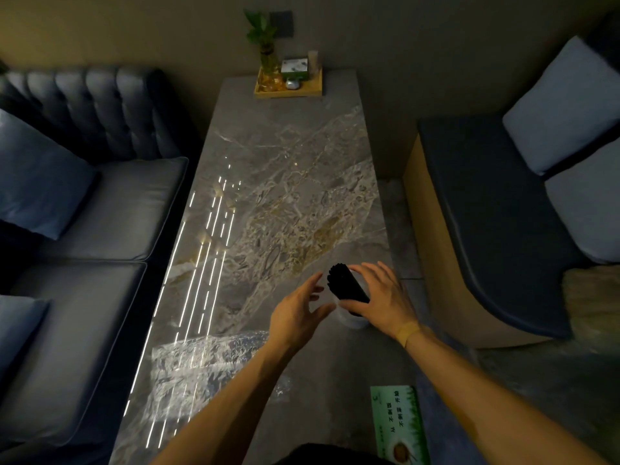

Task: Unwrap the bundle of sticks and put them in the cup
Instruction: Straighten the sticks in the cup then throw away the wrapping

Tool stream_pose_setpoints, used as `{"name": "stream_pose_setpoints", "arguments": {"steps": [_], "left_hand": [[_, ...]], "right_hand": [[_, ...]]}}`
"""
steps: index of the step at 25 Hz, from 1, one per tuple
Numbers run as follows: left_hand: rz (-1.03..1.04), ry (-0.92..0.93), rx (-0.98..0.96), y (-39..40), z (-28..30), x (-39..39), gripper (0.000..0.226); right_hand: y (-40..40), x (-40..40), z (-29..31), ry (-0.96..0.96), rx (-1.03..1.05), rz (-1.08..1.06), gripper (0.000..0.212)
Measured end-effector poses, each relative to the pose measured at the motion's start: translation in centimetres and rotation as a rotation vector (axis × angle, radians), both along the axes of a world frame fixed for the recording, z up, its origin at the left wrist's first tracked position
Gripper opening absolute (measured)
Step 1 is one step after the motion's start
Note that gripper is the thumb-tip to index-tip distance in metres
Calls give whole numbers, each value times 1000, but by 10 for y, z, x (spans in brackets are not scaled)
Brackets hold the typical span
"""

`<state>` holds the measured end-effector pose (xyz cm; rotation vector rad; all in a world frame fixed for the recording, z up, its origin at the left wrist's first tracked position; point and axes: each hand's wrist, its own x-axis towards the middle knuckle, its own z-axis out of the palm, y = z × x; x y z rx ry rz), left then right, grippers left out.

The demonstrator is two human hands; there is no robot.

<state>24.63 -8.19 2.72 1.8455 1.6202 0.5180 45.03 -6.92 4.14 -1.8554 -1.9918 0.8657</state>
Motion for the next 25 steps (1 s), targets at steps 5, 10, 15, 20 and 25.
{"name": "stream_pose_setpoints", "arguments": {"steps": [5,10,15,20,25], "left_hand": [[8,26,-121,-14,-17,-12,76],[-63,120,-158,-35,-28,-30,65],[-94,172,-141,-61,-33,-63,57],[-128,294,-112,-85,-33,-121,48],[-177,463,-185,-103,-22,-205,43]], "right_hand": [[-16,0,-2,49,-13,-85,86],[-50,3,-2,81,27,-190,94],[-103,6,-13,-42,46,-341,80],[-123,-8,-20,-184,-200,-179,36],[-115,-60,-12,-297,-448,198,40]]}}
